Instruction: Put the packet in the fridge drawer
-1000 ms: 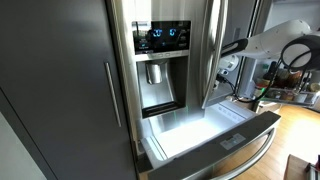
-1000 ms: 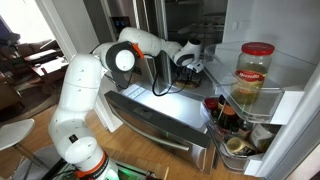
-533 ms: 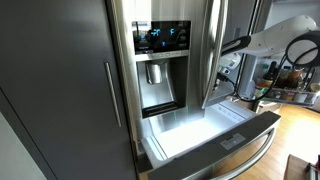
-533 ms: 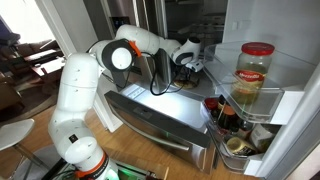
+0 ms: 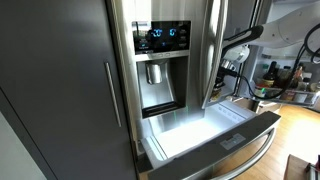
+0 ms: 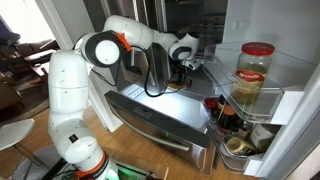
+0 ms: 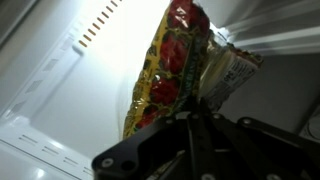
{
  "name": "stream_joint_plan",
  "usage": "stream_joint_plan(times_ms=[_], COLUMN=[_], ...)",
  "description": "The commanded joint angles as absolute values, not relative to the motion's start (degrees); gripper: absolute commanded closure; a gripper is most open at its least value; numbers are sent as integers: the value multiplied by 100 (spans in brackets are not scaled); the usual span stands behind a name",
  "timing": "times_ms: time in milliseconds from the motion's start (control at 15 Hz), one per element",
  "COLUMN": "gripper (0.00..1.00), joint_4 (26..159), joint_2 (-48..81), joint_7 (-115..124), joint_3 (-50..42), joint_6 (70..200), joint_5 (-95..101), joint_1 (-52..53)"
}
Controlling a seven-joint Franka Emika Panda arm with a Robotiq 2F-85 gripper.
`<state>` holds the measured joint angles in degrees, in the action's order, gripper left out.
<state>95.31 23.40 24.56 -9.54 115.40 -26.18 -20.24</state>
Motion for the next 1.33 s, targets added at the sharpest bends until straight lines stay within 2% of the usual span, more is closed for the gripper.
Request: stream_joint_plan(times_ms=[0, 533, 600, 667, 733, 1267], gripper=[100, 100, 73, 72, 67, 8], joint_4=[10443, 11803, 11952, 12044, 12132, 12839], joint_2=[1585, 952, 901, 894, 867, 398], joint_7=[1732, 471, 541, 551, 593, 593], joint_3=[-1182, -1406, -1429, -1435, -1437, -1437], joint_6=[11225, 11596, 11818, 11932, 12072, 12748], joint_5=[-2217, -1258, -1132, -1119, -1110, -1075], joint_1=[-1943, -1863, -1828, -1830, -1817, -1702])
